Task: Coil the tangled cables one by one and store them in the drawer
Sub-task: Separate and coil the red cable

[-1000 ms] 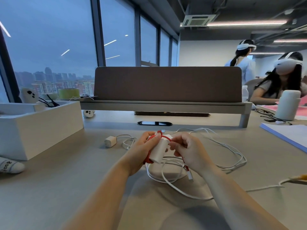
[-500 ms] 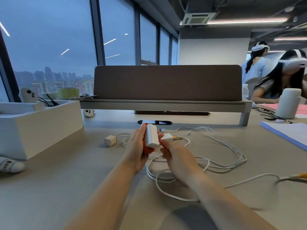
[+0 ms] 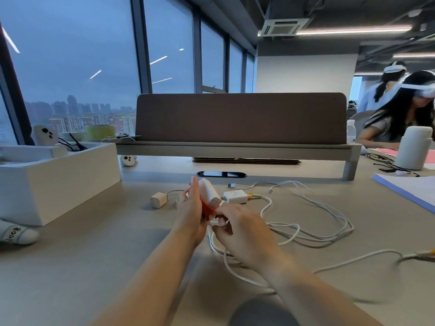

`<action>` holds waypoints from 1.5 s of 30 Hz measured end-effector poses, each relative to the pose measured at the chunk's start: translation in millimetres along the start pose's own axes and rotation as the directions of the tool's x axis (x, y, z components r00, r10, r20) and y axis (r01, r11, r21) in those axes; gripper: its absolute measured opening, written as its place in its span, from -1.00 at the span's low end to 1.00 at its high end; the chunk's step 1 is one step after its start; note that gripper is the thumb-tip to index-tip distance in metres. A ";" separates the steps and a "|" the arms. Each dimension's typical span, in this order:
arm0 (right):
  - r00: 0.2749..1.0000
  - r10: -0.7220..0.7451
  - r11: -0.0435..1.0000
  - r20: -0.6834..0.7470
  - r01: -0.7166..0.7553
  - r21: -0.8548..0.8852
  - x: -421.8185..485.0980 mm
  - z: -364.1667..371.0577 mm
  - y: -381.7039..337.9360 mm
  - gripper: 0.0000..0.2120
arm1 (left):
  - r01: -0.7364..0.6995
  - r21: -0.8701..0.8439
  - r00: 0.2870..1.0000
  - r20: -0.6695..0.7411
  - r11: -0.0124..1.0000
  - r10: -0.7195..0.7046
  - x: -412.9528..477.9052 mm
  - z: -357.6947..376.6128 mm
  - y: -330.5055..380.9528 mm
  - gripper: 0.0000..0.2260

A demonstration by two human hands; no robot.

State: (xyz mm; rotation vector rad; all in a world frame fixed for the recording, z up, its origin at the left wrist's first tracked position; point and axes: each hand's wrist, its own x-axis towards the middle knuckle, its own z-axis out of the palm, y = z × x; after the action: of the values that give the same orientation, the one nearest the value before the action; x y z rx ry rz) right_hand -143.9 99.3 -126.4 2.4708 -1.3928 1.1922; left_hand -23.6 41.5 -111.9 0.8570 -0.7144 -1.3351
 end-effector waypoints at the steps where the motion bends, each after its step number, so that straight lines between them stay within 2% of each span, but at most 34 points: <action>1: 1.000 -0.017 1.000 -0.002 0.017 0.024 -0.5 -0.3 -0.2 -0.80 | 0.005 0.016 1.000 0.001 1.000 -0.005 1.4 -0.7 0.1 -0.54; 3: 0.999 -0.048 0.996 -0.007 0.049 0.079 -1.2 -2.2 0.3 -0.83 | 0.034 0.065 0.999 0.012 0.997 -0.035 4.1 -1.8 -0.1 -0.46; 6: 0.998 -0.048 0.986 -0.034 0.052 0.158 0.7 -4.7 3.3 -0.90 | 0.076 0.118 0.996 0.042 0.990 -0.082 2.7 -0.7 -0.7 -0.46; 12: 0.986 0.111 0.957 -0.123 -0.073 0.280 4.9 -4.9 12.9 -0.94 | 0.167 0.079 0.936 0.302 0.983 -0.184 -5.2 -1.6 -2.9 -0.73; 14: 0.975 0.185 0.931 -0.125 -0.133 0.340 6.4 -8.2 16.4 -0.95 | 0.144 0.066 0.926 0.344 0.987 -0.158 -5.9 -0.3 -3.8 -0.66; 18: 0.934 0.330 0.821 -0.135 -0.213 0.530 8.1 -14.6 20.5 -0.92 | 0.036 0.136 0.910 0.406 0.990 -0.089 -10.7 1.8 -4.2 -0.74; 21: 0.907 0.395 0.716 -0.144 -0.206 0.667 8.0 -20.2 18.0 -0.85 | 0.017 0.224 0.905 0.412 0.974 -0.111 -12.7 4.0 -4.2 -0.79; 26: 0.898 0.397 0.712 -0.188 -0.173 0.680 8.9 -23.1 13.6 -0.84 | 0.088 0.287 0.893 0.401 0.954 -0.203 -15.2 5.5 -3.6 -0.60; 30: 0.894 0.399 0.742 -0.204 -0.184 0.645 10.3 -28.1 14.7 -0.86 | 0.044 0.356 0.873 0.440 0.933 -0.210 -19.7 6.7 -3.0 -0.68; 34: 0.909 0.387 0.721 -0.155 -0.194 0.665 7.7 -31.5 11.5 -0.85 | -0.031 0.327 0.889 0.441 0.944 -0.123 -16.9 5.6 -2.5 -0.76; 38: 0.898 0.433 0.649 -0.077 -0.251 0.719 7.2 -30.6 12.3 -0.88 | -0.013 0.305 0.894 0.429 0.952 -0.125 -14.9 3.8 -4.5 -0.49; 42: 0.879 0.470 0.605 -0.076 -0.258 0.753 7.2 -29.8 15.2 -0.91 | -0.016 0.347 0.853 0.495 0.938 -0.168 -19.9 4.1 -2.1 -0.44; 45: 0.868 0.495 0.552 -0.046 -0.273 0.788 6.6 -32.1 17.6 -0.88 | -0.135 0.398 0.769 0.620 0.907 -0.158 -27.3 3.2 1.3 -0.50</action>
State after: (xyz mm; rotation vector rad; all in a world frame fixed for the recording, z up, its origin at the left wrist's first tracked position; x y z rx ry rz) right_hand -174.2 97.2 -104.9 2.2759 -1.6390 2.5949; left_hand -28.8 68.2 -108.1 0.7238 -1.5956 -1.5226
